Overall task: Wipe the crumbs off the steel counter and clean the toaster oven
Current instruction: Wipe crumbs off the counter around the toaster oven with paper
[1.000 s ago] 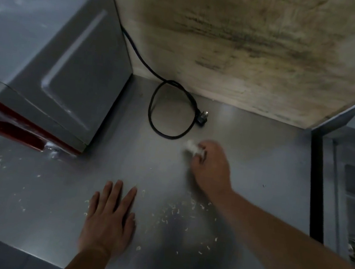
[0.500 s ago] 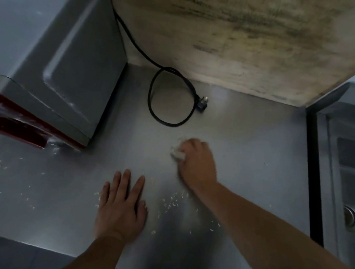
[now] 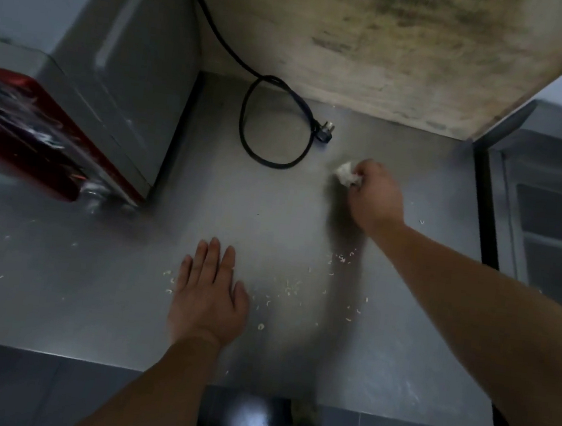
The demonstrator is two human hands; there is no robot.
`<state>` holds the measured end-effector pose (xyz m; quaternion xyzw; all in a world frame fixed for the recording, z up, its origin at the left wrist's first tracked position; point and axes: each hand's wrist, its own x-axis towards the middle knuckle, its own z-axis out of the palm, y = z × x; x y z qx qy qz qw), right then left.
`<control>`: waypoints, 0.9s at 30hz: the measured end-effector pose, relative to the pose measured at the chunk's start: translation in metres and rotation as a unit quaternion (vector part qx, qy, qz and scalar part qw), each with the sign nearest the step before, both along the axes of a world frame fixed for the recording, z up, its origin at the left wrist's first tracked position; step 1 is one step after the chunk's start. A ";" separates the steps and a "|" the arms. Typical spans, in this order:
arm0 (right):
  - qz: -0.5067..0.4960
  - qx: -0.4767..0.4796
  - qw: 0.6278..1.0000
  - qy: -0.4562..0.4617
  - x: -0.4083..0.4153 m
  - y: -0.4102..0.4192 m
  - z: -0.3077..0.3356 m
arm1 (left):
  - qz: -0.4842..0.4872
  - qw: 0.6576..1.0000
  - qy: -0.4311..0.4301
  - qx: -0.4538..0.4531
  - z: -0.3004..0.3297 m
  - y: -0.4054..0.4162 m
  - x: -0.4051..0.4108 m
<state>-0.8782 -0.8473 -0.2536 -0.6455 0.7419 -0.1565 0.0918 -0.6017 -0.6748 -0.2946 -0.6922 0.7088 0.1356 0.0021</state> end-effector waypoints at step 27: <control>-0.129 0.053 0.990 0.036 -0.093 0.003 0.001 | -0.002 1.000 -0.005 -0.003 0.001 -0.004 0.000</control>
